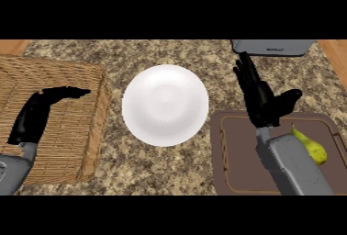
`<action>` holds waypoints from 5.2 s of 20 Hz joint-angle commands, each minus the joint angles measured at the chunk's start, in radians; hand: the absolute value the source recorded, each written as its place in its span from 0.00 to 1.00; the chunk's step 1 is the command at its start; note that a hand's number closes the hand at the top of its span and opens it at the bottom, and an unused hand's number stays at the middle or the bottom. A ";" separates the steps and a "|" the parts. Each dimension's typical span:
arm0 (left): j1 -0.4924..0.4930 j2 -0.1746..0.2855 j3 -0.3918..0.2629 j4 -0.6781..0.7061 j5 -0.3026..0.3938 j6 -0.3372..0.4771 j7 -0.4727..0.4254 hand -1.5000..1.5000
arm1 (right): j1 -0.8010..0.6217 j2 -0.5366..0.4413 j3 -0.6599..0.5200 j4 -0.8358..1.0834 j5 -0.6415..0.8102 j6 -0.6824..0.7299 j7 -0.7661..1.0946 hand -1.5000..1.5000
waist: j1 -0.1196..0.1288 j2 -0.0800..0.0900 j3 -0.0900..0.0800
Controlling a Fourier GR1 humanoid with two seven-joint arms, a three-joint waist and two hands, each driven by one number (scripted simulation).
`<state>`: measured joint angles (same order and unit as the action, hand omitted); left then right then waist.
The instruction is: Pick the pear from the tray and place it in the plate
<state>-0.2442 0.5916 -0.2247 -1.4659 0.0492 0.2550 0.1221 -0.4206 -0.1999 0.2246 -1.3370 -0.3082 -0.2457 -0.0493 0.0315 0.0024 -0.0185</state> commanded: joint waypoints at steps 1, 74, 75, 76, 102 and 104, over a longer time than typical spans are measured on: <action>0.051 -0.041 0.043 0.014 0.029 -0.004 -0.063 0.50 | 0.022 -0.064 -0.043 0.028 -0.055 0.112 0.057 1.00 | -0.027 -0.002 0.018; 0.233 -0.167 0.037 0.078 0.198 -0.107 -0.300 0.50 | 0.088 -0.533 0.188 0.213 0.372 0.608 0.614 1.00 | -0.022 0.004 0.018; 0.203 -0.153 0.055 0.076 0.235 -0.134 -0.259 0.50 | 0.115 -0.521 0.187 0.185 0.369 0.593 0.609 1.00 | -0.033 0.002 0.018; 0.200 -0.148 0.057 0.070 0.231 -0.129 -0.255 0.50 | 0.088 -0.504 0.185 0.232 0.387 0.591 0.603 1.00 | -0.024 0.004 0.019; 0.310 -0.073 0.109 0.006 0.283 -0.097 -0.227 0.50 | 0.422 -0.271 0.453 -0.568 1.346 -0.178 1.178 1.00 | -0.139 -0.034 0.008; 0.340 -0.070 0.120 0.007 0.293 -0.107 -0.255 0.50 | 0.454 -0.251 0.478 -0.637 1.453 -0.157 1.223 1.00 | -0.131 -0.036 0.008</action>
<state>0.0496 0.5930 -0.0707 -1.4938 0.3434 0.1424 -0.0934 -0.0054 -0.4896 0.6458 -1.8441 0.9587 -0.3851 1.0182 -0.1047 -0.0438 0.0130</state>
